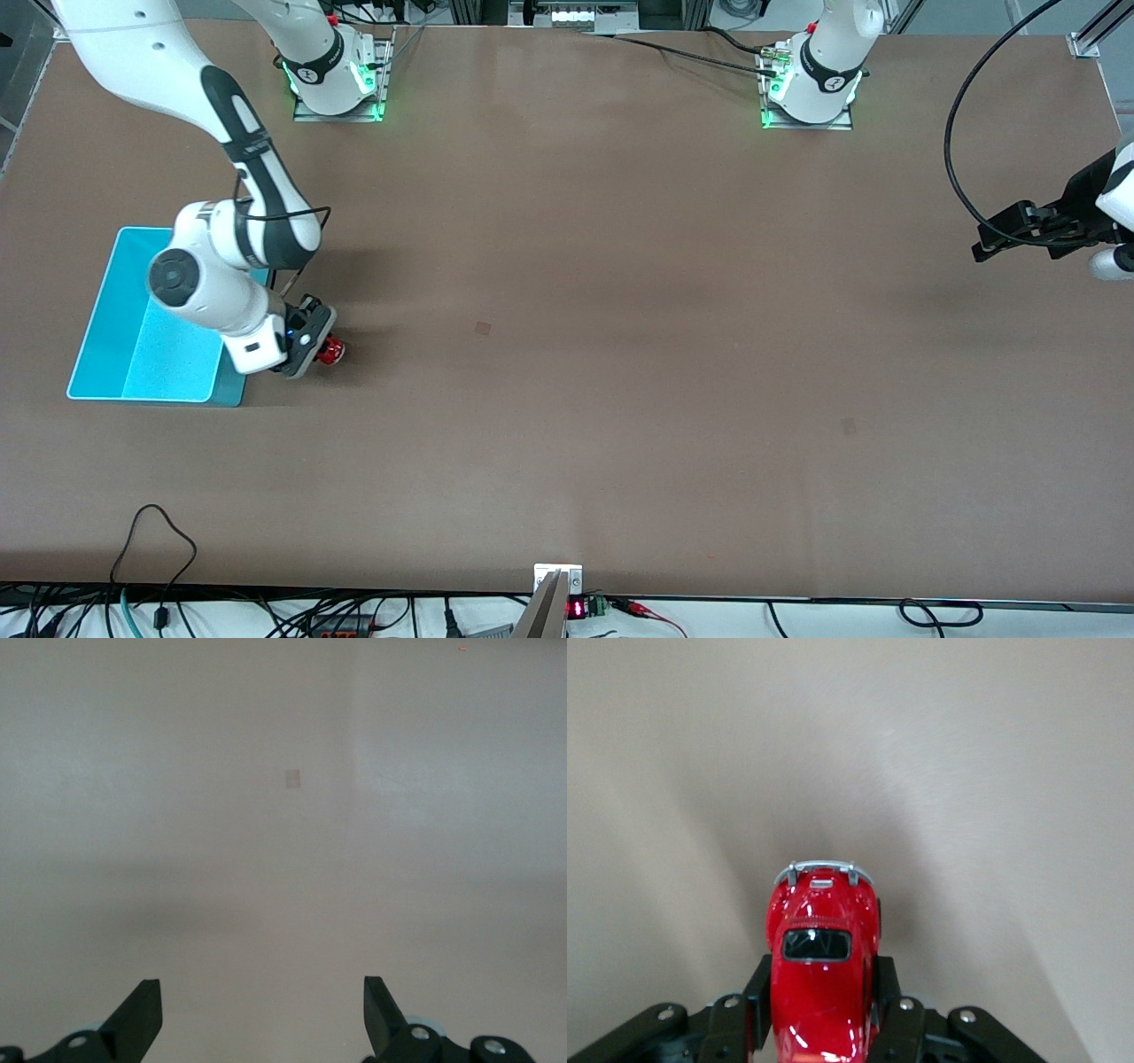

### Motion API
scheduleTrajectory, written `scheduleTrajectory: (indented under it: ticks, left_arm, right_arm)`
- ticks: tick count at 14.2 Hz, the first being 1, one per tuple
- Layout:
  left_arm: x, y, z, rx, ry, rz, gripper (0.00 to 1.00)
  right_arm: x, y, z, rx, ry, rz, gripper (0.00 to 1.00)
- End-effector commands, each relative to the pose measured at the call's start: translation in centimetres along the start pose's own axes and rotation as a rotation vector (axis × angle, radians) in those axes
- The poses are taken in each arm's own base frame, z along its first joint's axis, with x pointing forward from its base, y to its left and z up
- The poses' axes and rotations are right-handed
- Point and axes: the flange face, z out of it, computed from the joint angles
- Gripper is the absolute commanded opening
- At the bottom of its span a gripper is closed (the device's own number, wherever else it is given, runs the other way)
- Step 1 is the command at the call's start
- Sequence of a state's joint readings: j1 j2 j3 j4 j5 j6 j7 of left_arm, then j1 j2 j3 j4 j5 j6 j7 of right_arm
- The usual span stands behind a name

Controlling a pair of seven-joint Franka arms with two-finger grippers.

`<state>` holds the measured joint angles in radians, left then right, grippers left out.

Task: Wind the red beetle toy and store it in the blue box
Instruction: 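Carry the car over the cyan box and lower it inside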

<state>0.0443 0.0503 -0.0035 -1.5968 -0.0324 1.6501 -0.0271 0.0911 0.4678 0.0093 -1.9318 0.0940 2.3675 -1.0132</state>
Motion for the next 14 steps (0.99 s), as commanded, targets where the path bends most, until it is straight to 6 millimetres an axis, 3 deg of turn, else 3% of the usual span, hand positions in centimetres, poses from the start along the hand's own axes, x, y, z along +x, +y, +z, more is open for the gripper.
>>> scheduleTrajectory:
  ticks: [1,3,5,8,11,14]
  left_arm:
    - [-0.4,-0.2,0.0,-0.001,-0.035,0.014,1.0]
    - [-0.4,-0.9,0.2,0.0,-0.047,0.002,1.0]
    - [-0.3,-1.2,0.3,0.0,-0.045,-0.003,1.0]
    - [-0.4,-0.8,0.1,-0.001,-0.041,0.004,1.0]
    - [-0.3,-0.4,0.0,-0.002,-0.035,0.011,1.0]
    - [-0.3,-0.2,0.0,-0.005,-0.032,0.014,1.0]
  right_arm:
    - [-1.4,2.2,-5.0,0.035,-0.002,0.188,0.0]
    - [-4.9,3.9,-7.6,0.045,-0.039,0.365,0.0]
    - [-10.0,6.3,-9.8,0.005,-0.05,0.545,0.0]
    - [-17.2,8.4,-10.3,-0.002,-0.087,0.754,0.0]
    - [-22.8,8.1,-7.8,0.012,-0.142,0.926,0.0]
    - [-25.0,7.4,-4.6,-0.021,-0.144,0.988,0.0]
